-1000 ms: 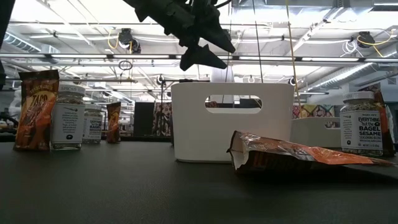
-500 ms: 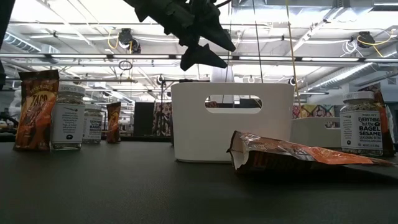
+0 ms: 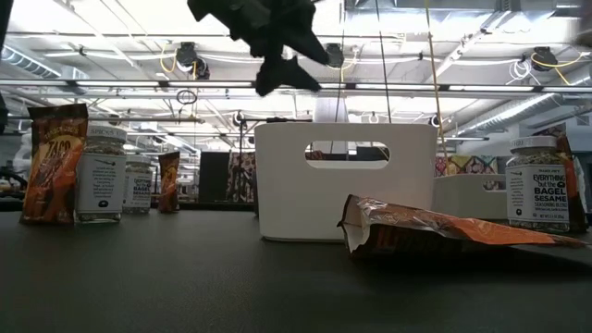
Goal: Sort spices by type
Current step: Put the red seasoning can into the black bin
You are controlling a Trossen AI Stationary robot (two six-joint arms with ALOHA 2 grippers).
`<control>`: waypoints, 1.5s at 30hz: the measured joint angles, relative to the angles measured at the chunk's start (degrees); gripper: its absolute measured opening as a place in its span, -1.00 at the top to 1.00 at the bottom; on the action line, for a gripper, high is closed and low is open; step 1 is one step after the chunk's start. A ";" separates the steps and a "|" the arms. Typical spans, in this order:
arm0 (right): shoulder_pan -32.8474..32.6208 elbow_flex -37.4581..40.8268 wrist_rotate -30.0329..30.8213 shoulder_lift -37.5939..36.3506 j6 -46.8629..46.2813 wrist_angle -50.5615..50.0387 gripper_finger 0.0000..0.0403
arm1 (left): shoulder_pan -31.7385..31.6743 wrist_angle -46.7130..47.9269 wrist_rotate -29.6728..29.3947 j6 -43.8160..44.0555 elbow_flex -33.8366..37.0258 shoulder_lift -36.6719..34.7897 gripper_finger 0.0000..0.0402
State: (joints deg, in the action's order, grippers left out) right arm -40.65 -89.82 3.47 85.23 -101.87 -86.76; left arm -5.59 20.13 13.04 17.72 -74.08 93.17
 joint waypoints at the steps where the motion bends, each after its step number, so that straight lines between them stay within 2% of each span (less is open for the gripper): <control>1: 2.75 0.03 0.53 -0.92 6.36 -0.98 0.03 | -0.17 0.34 -0.94 -0.13 0.00 -0.78 -0.12; 5: 15.62 0.93 5.05 -4.68 29.53 -1.15 0.03 | -1.47 0.33 -4.95 -0.19 0.00 -3.86 -0.12; 10: 35.37 1.05 5.90 -5.22 59.49 0.73 0.03 | -3.56 1.84 -8.04 0.26 0.00 -7.29 -0.12; 15: 52.94 1.03 1.41 -0.17 86.91 8.82 0.03 | -5.98 1.71 -10.75 1.41 0.00 -8.40 -0.11; 19: 61.82 1.05 0.76 6.59 100.98 14.55 0.03 | -8.27 1.93 -11.70 5.14 0.00 -8.38 -0.11; 26: 67.61 1.07 0.95 19.24 109.54 19.77 0.03 | -10.52 1.98 -11.85 7.06 0.00 -8.38 -0.11; 30: 68.15 1.11 0.88 24.44 110.71 21.13 0.03 | -12.28 2.10 -11.14 3.09 0.00 -8.38 -0.11; 34: 68.10 1.11 0.60 26.20 108.97 21.14 0.02 | -14.01 2.70 -7.59 -1.47 0.00 -8.38 -0.11; 41: 68.00 1.03 0.22 26.29 106.03 22.58 -0.54 | -16.47 5.05 -4.66 -7.72 0.00 -8.38 -0.11; 45: 68.21 -0.19 -3.62 25.55 104.92 20.84 -0.76 | -17.64 5.51 -2.41 -12.11 0.00 -8.38 -0.11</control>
State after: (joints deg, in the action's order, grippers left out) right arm 27.56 -90.01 -0.15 110.78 3.05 -65.92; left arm -23.23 25.64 10.63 5.61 -74.08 84.79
